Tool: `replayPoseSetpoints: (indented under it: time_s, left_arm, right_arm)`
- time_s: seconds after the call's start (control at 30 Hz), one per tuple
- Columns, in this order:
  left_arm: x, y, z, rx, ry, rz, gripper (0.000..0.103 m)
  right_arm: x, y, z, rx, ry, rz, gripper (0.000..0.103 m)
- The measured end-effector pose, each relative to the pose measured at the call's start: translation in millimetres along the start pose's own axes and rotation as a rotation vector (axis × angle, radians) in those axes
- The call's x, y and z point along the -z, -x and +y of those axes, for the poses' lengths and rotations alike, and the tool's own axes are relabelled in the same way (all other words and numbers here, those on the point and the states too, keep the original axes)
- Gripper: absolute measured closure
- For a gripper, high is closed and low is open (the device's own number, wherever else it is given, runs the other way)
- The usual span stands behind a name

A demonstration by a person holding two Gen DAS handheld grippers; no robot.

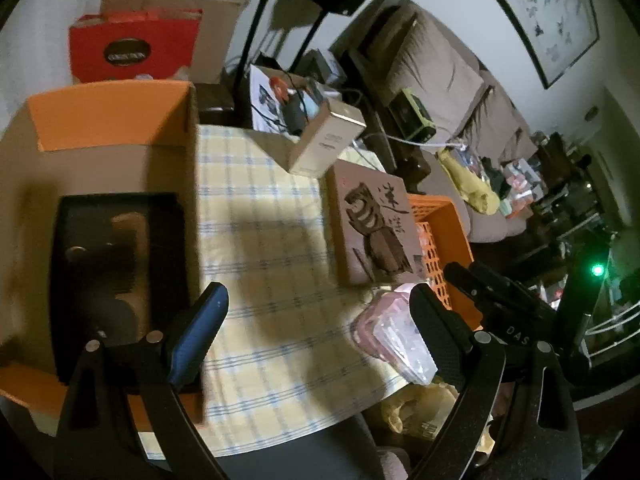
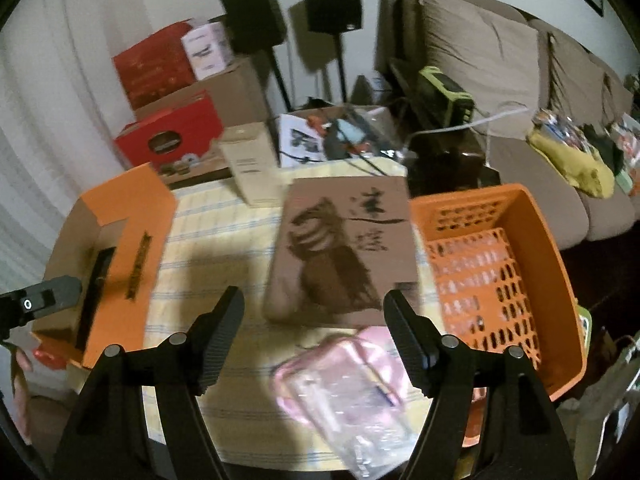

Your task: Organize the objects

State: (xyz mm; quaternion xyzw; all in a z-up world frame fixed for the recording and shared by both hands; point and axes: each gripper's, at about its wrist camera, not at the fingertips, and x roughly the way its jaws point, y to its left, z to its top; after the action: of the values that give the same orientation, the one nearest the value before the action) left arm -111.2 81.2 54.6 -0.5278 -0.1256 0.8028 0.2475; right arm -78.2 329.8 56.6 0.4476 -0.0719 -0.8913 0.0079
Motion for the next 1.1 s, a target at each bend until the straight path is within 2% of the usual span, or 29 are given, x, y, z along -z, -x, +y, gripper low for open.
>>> replayPoseSetpoints:
  time_s: [0.23, 0.37, 0.47, 0.87, 1.1]
  left_arm:
    - [-1.9, -38.4, -15.0, 0.017, -0.001, 0.048, 0.010]
    - [-5.0, -58.9, -21.5, 0.007, 0.003, 0.065, 0.003]
    - [-9.6, -70.3, -22.7, -0.013, 0.012, 0.064, 0.003]
    - [-35.6, -127.0, -27.7, -0.072, 0.044, 0.081, 0.003]
    - [-40.3, -155.8, -19.3, -0.062, 0.082, 0.119, 0.003]
  right_arm:
    - [7.0, -14.7, -27.4, 0.021, -0.025, 0.027, 0.029]
    - [10.3, -25.7, -33.0, 0.015, -0.017, 0.043, 0.028]
    - [11.1, -33.7, -34.4, 0.017, -0.006, 0.046, 0.020]
    - [0.6, -80.3, -27.9, 0.027, 0.065, 0.075, 0.018]
    - [0.0, -102.7, -20.7, 0.017, 0.097, 0.082, 0.018]
